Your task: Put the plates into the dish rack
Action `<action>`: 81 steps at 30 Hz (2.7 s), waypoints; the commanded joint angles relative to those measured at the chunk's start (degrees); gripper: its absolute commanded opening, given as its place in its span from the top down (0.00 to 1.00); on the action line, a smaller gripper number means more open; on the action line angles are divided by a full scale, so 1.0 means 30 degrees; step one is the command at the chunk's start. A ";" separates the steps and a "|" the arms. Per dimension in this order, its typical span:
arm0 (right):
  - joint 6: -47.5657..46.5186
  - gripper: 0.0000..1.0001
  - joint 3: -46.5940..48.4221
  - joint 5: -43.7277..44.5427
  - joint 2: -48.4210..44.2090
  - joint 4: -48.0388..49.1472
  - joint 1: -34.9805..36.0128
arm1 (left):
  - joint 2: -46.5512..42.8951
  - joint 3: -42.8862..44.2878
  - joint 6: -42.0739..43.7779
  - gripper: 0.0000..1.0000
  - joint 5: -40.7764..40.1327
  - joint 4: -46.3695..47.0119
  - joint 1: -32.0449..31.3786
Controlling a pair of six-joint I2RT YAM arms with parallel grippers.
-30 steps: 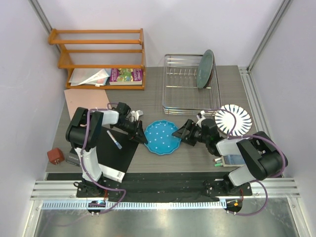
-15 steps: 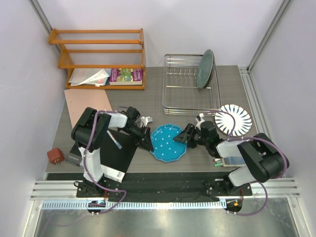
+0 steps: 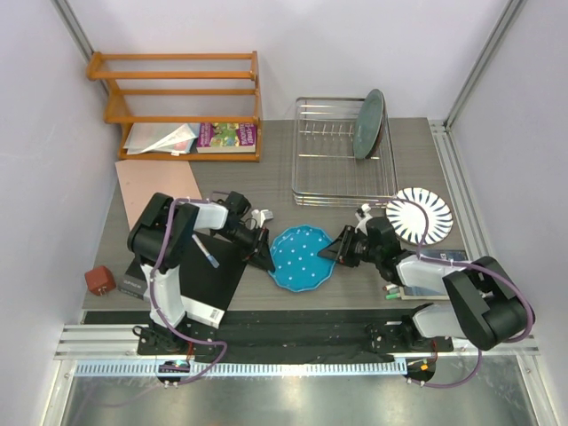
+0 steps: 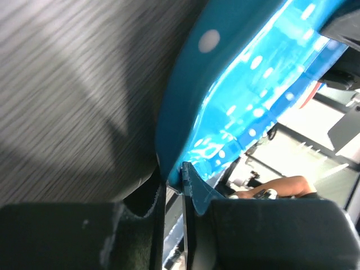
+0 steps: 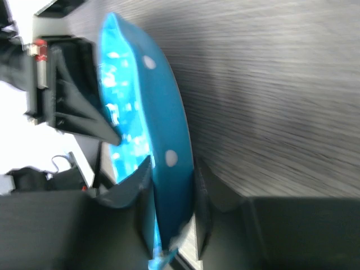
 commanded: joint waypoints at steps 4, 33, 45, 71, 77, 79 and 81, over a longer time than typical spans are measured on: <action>-0.1046 0.99 0.1666 -0.1479 -0.0339 -0.0739 -0.0099 | -0.0597 0.1176 0.0970 0.61 -0.1505 -0.1000 0.0101; -1.2150 0.99 2.7620 1.1488 0.5979 -0.9917 -0.0949 | -0.7053 1.1660 0.3112 0.00 -2.5661 -0.7793 0.4436; -1.5725 0.99 3.0378 2.0369 0.9943 -0.6017 -0.0949 | -0.9795 0.7127 0.1642 0.01 -2.5566 -0.6687 0.4495; -1.8070 0.99 3.1668 2.2454 1.3577 -0.5312 -0.2472 | -0.9299 0.6276 0.1938 0.01 -2.5248 -0.6217 0.4407; -1.8421 0.99 3.1200 2.2248 1.3782 -0.5342 -0.2560 | -0.8773 0.6509 0.1851 0.01 -2.4984 -0.6217 0.4407; -1.8479 0.99 3.0966 2.2162 1.3841 -0.5400 -0.2589 | -0.8684 0.6568 0.1850 0.01 -2.4925 -0.6246 0.4407; -1.8480 0.99 3.0761 2.2102 1.3870 -0.5575 -0.2589 | -0.8567 0.6627 0.1850 0.00 -2.4837 -0.6275 0.4407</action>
